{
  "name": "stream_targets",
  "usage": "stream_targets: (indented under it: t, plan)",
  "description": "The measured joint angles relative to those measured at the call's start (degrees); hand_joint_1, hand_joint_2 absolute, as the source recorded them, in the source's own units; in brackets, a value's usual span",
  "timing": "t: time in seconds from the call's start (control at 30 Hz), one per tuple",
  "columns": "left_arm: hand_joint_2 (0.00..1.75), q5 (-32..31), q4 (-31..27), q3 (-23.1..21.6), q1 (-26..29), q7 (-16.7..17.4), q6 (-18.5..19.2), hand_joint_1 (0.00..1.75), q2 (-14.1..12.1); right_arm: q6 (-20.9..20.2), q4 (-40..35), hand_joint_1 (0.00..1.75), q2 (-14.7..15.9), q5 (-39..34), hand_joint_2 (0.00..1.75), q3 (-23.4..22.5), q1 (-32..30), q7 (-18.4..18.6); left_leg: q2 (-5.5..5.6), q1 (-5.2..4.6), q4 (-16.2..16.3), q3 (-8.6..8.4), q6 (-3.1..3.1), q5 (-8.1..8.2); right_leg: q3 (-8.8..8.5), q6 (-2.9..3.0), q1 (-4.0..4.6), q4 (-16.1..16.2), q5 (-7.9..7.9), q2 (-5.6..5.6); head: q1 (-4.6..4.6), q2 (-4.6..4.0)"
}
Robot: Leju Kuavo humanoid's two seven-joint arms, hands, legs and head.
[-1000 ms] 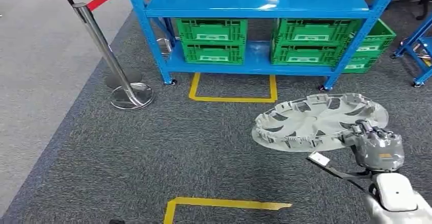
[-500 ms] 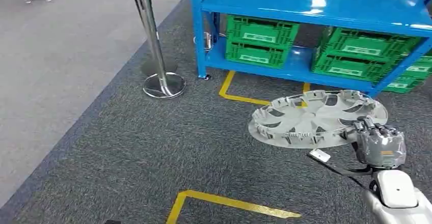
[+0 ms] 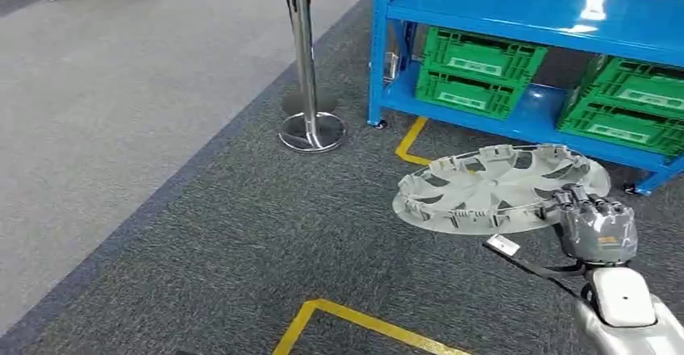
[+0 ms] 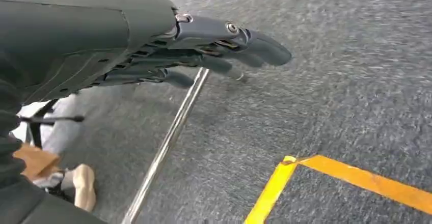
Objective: Take the parts from the cabinet and place them on the table.
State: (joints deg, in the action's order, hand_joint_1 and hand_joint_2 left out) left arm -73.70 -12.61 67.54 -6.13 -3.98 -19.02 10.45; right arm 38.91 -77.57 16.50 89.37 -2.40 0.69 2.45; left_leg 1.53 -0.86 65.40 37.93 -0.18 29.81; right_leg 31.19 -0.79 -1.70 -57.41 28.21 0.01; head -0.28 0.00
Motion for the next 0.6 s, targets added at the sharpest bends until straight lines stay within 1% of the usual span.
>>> stream_targets:
  t: [0.03, 0.07, 0.1, 0.13, 0.17, 0.2, 0.23, 0.27, 0.3, 0.33, 0.37, 0.4, 0.43, 0.47, 0.5, 0.53, 0.57, 0.6]
  plan:
    - [1.75, 0.0, 0.0, 0.0, -0.12, 0.0, 0.0, 0.0, 0.0, 0.0, 0.02, 1.75, 0.0, -0.04, 1.75, -0.04, -0.01, 0.04, -0.68, 0.27, 4.66, 2.37, -0.22, 1.93, -0.03, 0.11, 0.11, 0.0, 0.08, -0.81, 0.04, 0.0]
    - [1.75, 0.02, 0.0, 0.0, -0.1, 0.0, 0.0, 0.0, 0.0, 0.0, 0.07, 1.75, 0.0, -0.04, 1.75, -0.07, 0.06, 0.04, -0.97, 0.52, 8.95, 4.6, -0.42, 3.27, -0.03, 0.19, 0.16, -0.02, 0.17, -1.7, 0.0, 0.0]
    - [1.75, 0.02, 0.0, 0.0, -0.01, 0.0, 0.0, 0.0, 0.0, 0.0, 0.11, 1.75, 0.0, -0.02, 1.75, -0.07, 0.03, 0.04, -1.06, 0.68, 10.29, 5.4, -0.52, 3.05, -0.13, 0.2, 0.18, -0.02, 0.25, -2.47, 0.0, 0.0]
    - [1.75, 0.11, 0.0, 0.0, 0.1, 0.0, 0.0, 0.0, 0.0, 0.0, 0.11, 1.75, 0.0, 0.04, 1.75, -0.02, 0.04, 0.07, -1.13, 0.78, 9.05, 4.86, -0.54, 1.58, -0.25, 0.09, 0.18, -0.02, 0.36, -3.18, 0.0, 0.0]
    - [1.75, 0.15, 0.0, 0.0, 0.15, 0.0, 0.0, 0.0, 0.0, 0.0, 0.11, 1.75, 0.0, 0.09, 1.75, 0.02, 0.12, 0.15, -1.31, 0.81, 5.75, 3.24, -0.44, -0.68, -0.41, 0.03, 0.19, -0.02, 0.48, -3.83, -0.02, 0.0]
    - [1.75, 0.2, 0.0, 0.0, 0.15, 0.0, -0.02, 0.0, 0.0, -0.02, 0.11, 1.75, 0.0, 0.15, 1.75, 0.07, 0.24, 0.22, -1.95, 0.76, 0.65, 0.58, -0.18, -3.3, -0.68, -0.09, 0.2, -0.02, 0.64, -4.52, 0.0, 0.0]
    - [1.75, 0.33, 0.0, 0.0, 0.1, 0.0, -0.02, 0.0, -0.04, 0.0, 0.11, 1.75, 0.0, 0.18, 1.75, 0.13, 0.37, 0.26, -4.3, 0.47, -4.35, -2.17, 0.36, -5.27, -0.99, -0.34, 0.27, 0.0, 0.81, -5.1, -0.02, 0.0]
    - [1.75, 0.46, 0.0, 0.0, -0.09, 0.0, -0.04, 0.0, -0.04, 0.0, 0.09, 1.75, 0.0, 0.2, 1.75, 0.17, 0.35, 0.33, -6.55, -0.21, -6.73, -3.38, 0.59, -4.62, -1.12, -0.76, 0.73, -0.16, 1.16, -5.73, 0.02, 0.0]
    - [1.75, 0.5, 0.0, 0.0, -0.25, -0.04, -0.09, 0.0, -0.04, 0.0, 0.11, 1.75, 0.0, 0.2, 1.75, 0.17, 0.4, 0.41, -5.97, -0.24, -7.19, -3.37, 1.05, -4.45, -1.07, -1.04, 0.85, -0.18, 1.3, -6.39, -0.02, 0.0]
    - [1.75, 0.5, 0.0, 0.0, -0.22, -0.04, -0.11, 0.0, -0.04, 0.0, 0.11, 1.75, 0.0, 0.24, 1.75, 0.24, 0.6, 0.37, -5.4, -0.28, -7.2, -3.12, 1.15, -4.45, -1.17, -1.25, 0.87, -0.05, 1.35, -7.03, 0.07, 0.0]
    - [1.75, 0.52, 0.0, 0.0, -0.08, -0.04, -0.13, 0.0, -0.07, 0.0, 0.11, 1.75, -0.04, 0.24, 1.75, 0.46, 0.88, 0.37, -4.67, -0.41, -7.18, -2.98, 1.43, -4.42, -1.35, -1.43, 0.83, 0.15, 1.35, -7.74, -0.09, 0.0]
    - [1.75, 0.52, 0.0, 0.0, 0.02, -0.04, -0.2, 0.0, -0.11, 0.0, 0.11, 1.75, -0.04, 0.22, 1.75, 0.61, 1.12, 0.37, -3.87, -0.41, -7.64, -3.07, 1.86, -4.66, -1.73, -1.87, 0.78, 0.32, 1.47, -8.48, -0.09, 0.0]
    - [1.75, 0.61, 0.0, 0.02, 0.21, -0.04, -0.22, 0.0, -0.07, 0.0, 0.11, 1.75, -0.04, 0.24, 1.75, 0.72, 1.26, 0.33, -3.24, 0.09, -8.16, -3.47, 2.3, -5.04, -1.27, -2.23, 0.42, -0.26, 2.26, -6.17, 0.04, 0.0]
    - [1.75, 0.61, 0.0, 0.04, 0.11, -0.07, -0.35, 0.0, -0.09, 0.0, 0.11, 1.75, -0.04, 0.22, 1.75, 0.79, 1.24, 0.33, -2.5, 0.15, -8.19, -3.47, 2.57, -5.09, -0.2, -2.09, 0.29, -2.73, 3.94, -2.9, 0.04, 0.0]
    - [1.75, 0.61, 0.0, 0.04, -0.08, -0.07, -0.35, 0.0, -0.07, 0.0, 0.22, 1.75, -0.04, 0.24, 1.75, 0.79, 1.21, 0.33, -1.79, 0.15, -8.19, -3.44, 2.92, -5.11, 1.72, -2.07, 0.26, -6.88, 6.03, -1.34, 0.29, 0.0]
    - [1.75, 0.61, 0.0, 0.04, -0.16, -0.11, -0.35, 0.0, 0.02, 0.0, 0.33, 1.75, -0.04, 0.22, 1.75, 0.76, 1.25, 0.39, -1.02, 0.12, -8.19, -3.45, 3.01, -5.08, 4.16, -2.19, 0.29, -11.73, 8.08, -0.51, 0.39, 0.0]
    - [1.75, 0.61, 0.0, 0.04, -0.15, -0.11, -0.35, 0.0, 0.11, 0.0, 0.39, 1.75, -0.04, 0.24, 1.75, 0.87, 1.25, 0.37, -0.25, 0.07, -8.17, -3.45, 3.07, -5.04, 6.46, -2.27, 0.4, -15.88, 9.42, -0.2, 0.37, 0.0]
    - [1.75, 0.66, 0.0, 0.04, -0.11, -0.11, -0.35, 0.0, 0.11, 0.0, 0.55, 1.75, -0.04, 0.24, 1.75, 1.05, 1.24, 0.37, 0.65, 0.06, -8.16, -3.51, 3.1, -5.02, 8.0, -2.31, 0.42, -18.03, 9.37, -0.11, 0.35, 0.0]
